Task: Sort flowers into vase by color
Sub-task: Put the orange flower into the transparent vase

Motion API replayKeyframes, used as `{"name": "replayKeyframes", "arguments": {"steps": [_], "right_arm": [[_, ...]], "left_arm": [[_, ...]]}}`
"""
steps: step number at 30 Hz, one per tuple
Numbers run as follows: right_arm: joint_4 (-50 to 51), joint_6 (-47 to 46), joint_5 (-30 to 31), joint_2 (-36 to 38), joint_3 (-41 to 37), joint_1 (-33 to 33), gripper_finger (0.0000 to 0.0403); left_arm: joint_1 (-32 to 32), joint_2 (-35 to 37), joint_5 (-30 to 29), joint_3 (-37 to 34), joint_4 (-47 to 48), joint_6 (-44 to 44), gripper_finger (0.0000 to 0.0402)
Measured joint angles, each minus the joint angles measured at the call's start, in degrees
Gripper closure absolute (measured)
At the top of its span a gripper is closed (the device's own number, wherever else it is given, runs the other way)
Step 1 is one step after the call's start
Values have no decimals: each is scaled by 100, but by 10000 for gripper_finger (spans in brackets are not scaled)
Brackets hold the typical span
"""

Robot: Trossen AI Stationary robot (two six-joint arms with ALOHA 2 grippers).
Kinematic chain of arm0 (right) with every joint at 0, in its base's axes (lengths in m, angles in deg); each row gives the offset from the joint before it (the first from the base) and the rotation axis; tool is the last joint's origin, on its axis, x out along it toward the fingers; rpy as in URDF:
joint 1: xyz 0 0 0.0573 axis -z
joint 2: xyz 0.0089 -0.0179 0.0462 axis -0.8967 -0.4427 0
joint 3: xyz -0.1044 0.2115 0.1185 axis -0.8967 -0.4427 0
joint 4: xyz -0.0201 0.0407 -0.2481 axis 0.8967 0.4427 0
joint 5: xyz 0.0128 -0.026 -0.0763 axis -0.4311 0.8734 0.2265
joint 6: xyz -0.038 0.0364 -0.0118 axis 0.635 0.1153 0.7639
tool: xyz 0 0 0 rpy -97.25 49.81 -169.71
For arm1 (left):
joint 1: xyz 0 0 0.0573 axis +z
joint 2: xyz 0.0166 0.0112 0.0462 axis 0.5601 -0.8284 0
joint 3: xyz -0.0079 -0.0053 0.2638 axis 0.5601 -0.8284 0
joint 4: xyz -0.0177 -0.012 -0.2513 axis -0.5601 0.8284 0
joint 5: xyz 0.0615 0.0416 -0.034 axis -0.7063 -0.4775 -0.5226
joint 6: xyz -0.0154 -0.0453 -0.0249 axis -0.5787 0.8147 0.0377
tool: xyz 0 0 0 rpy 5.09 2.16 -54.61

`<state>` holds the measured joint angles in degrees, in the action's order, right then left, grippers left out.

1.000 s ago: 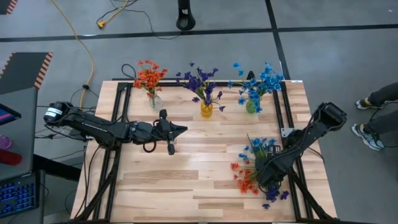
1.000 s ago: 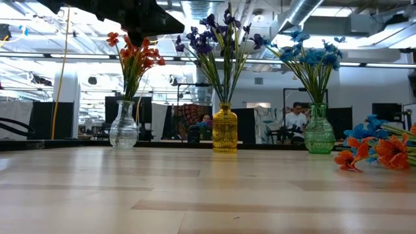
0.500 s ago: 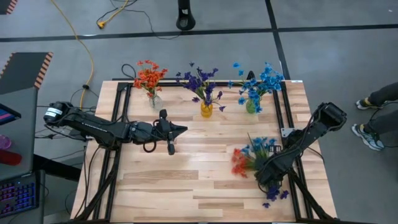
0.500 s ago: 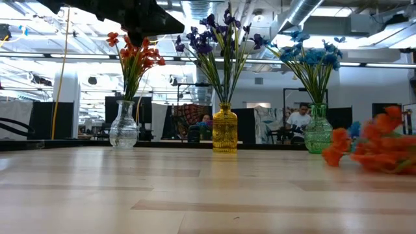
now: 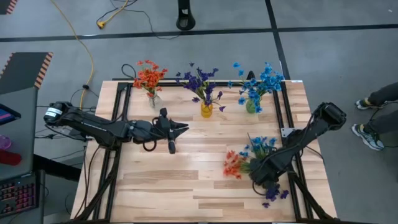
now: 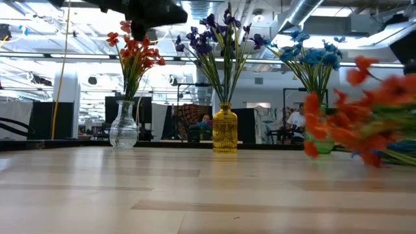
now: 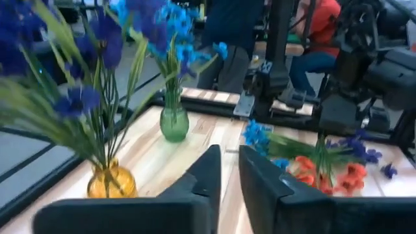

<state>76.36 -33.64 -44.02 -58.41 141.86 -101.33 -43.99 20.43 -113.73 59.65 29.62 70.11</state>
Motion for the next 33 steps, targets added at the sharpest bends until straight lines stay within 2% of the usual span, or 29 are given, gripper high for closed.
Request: {"name": "replayKeyframes", "arguments": {"steps": [6,10,14,19,24,27,33], "right_arm": [[-5,-14,721,0,408,267,374],[-186,-11,1500,0,641,489,368],[-791,116,2515,0,735,697,369],[-2035,670,3942,0,735,978,372],[-3502,1572,4908,0,735,1288,369],[-4335,2177,5223,2,735,1491,371],[-5793,3356,5350,0,735,1942,369]], "left_arm": [[-95,33,-6,290,75,-784,288],[-208,248,-1,520,561,-1192,247],[-311,570,-1,704,1316,-1147,222],[-406,892,12,725,1751,-976,212],[-462,1033,26,725,2041,-900,212],[-484,1037,46,725,2072,-903,212],[-484,939,48,728,2039,-769,212]]}}
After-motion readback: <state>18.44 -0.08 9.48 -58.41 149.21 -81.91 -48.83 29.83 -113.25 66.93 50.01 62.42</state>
